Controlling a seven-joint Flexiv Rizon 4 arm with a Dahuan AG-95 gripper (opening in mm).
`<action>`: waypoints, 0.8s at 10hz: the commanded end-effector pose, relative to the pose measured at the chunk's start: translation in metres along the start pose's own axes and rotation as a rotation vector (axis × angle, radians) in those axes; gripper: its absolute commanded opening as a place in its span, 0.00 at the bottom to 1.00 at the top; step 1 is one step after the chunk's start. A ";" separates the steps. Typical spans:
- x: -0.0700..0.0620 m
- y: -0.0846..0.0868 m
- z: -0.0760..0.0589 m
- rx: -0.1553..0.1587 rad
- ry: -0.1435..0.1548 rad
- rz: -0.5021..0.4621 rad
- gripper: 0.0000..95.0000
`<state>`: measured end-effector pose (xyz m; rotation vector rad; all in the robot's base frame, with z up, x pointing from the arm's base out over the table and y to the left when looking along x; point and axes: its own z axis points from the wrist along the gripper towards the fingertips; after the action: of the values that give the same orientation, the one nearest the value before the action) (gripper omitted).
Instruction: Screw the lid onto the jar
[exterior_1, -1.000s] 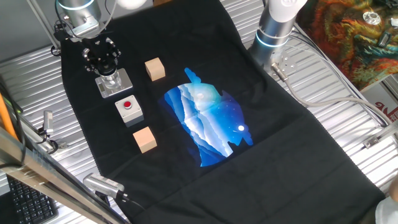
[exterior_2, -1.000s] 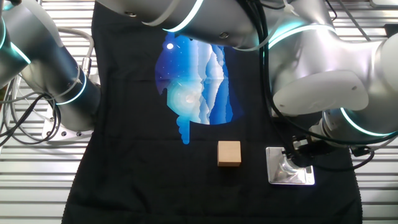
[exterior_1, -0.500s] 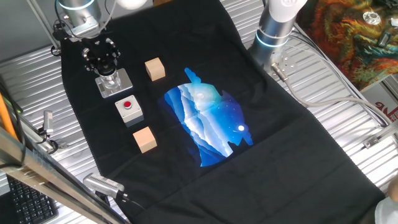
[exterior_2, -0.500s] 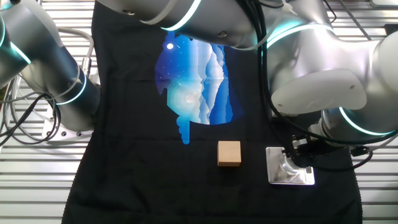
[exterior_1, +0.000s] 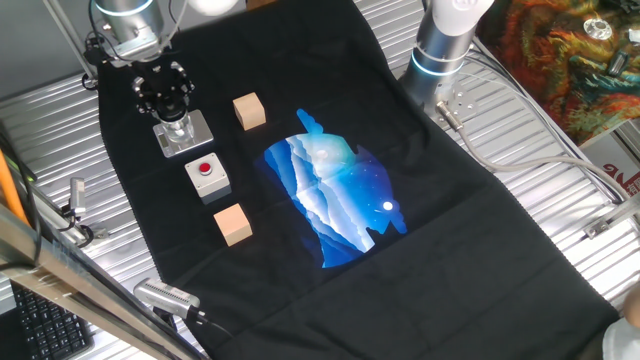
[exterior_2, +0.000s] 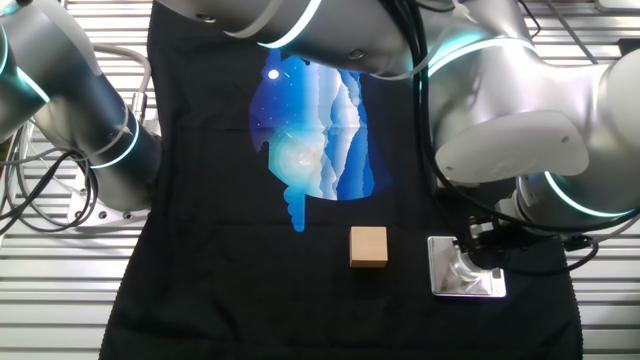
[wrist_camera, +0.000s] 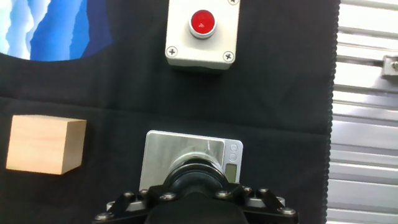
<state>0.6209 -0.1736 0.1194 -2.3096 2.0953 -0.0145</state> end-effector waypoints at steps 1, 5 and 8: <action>0.000 0.000 0.000 -0.004 0.003 0.014 0.00; 0.000 0.000 0.000 0.002 0.011 0.066 0.00; 0.000 0.000 0.000 0.005 0.014 0.112 0.00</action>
<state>0.6205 -0.1736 0.1195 -2.1929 2.2254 -0.0345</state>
